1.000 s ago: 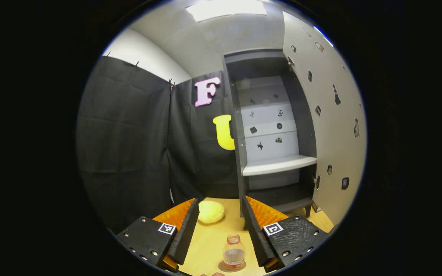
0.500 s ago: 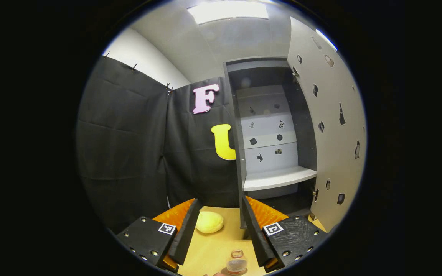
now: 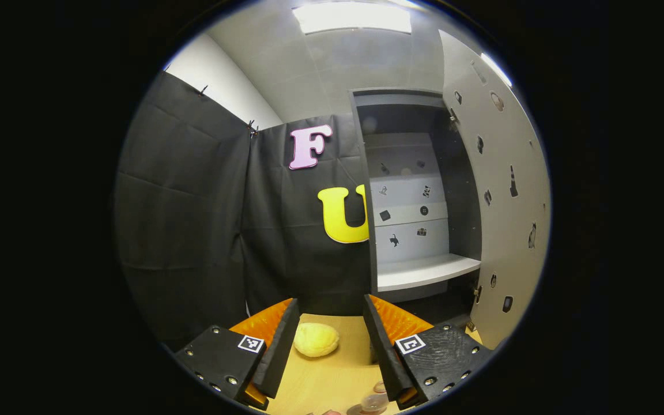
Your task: Open the cabinet door with the right hand, grasp the bottle in the cabinet with the left hand and place it on the coaster, then close the cabinet door with the right hand.
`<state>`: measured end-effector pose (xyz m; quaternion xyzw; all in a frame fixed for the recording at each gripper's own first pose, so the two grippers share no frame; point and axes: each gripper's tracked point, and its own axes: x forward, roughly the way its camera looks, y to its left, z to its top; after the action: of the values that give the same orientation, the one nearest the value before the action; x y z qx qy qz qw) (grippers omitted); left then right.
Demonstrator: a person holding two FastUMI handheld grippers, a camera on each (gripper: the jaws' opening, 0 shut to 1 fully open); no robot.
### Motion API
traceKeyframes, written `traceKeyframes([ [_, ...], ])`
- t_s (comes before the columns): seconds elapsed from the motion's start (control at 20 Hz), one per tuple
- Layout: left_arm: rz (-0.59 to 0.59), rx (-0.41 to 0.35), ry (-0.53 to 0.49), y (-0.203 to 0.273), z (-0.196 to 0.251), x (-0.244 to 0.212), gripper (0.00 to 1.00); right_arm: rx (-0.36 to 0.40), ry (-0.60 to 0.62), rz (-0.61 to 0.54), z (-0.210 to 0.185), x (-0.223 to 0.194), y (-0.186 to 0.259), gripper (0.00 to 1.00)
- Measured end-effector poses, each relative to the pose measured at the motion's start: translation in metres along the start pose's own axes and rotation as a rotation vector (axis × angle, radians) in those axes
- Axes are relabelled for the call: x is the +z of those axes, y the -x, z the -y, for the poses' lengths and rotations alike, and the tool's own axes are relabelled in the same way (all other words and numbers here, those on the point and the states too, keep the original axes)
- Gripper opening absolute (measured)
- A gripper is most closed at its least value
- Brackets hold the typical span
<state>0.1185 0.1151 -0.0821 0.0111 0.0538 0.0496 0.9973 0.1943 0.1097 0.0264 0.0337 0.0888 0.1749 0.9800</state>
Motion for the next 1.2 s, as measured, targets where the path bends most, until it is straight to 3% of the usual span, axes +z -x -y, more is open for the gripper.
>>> traceKeyframes([
  [0.45, -0.01, -0.037, 0.017, 0.002, -0.032, -0.008, 0.65, -0.008, 0.006, 0.015, -0.045, 0.003, -0.022, 0.95],
  [1.2, -0.033, -0.005, 0.016, 0.023, -0.097, -0.026, 0.65, 0.115, -0.039, 0.017, -0.141, -0.011, -0.106, 0.96],
])
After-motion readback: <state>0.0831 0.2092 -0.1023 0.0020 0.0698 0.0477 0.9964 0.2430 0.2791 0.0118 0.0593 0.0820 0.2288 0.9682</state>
